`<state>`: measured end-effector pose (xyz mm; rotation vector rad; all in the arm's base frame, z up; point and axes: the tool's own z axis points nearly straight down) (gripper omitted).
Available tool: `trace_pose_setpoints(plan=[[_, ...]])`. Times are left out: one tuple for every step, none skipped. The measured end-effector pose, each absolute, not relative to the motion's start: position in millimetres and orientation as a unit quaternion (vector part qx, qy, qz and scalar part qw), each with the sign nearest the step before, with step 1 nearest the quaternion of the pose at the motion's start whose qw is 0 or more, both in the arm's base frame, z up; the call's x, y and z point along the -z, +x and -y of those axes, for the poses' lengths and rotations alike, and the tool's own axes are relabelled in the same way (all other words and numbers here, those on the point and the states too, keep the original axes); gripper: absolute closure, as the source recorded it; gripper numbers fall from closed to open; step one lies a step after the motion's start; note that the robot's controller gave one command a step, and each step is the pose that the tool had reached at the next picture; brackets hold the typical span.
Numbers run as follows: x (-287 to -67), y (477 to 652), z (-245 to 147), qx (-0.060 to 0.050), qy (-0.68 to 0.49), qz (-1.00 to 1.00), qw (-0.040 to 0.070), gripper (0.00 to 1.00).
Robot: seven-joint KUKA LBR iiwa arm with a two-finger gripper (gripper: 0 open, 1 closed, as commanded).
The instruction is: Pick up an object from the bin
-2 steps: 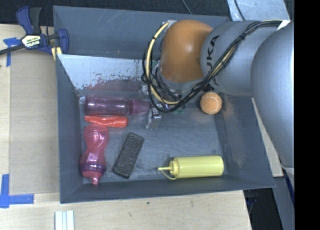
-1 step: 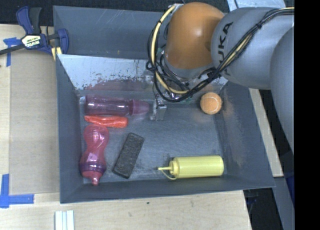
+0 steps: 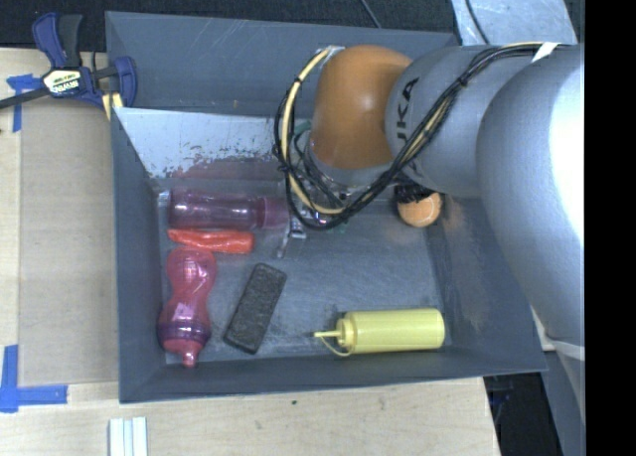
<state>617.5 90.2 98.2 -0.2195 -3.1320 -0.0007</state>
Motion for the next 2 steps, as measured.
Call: trace_pose_setpoints(plan=[[-75, 592.8, -187, -0.004, 0.115, 0.993, -0.012, 0.0], [-70, 613.6, -161, 0.0, -0.06, 0.998, -0.003, 1.0]])
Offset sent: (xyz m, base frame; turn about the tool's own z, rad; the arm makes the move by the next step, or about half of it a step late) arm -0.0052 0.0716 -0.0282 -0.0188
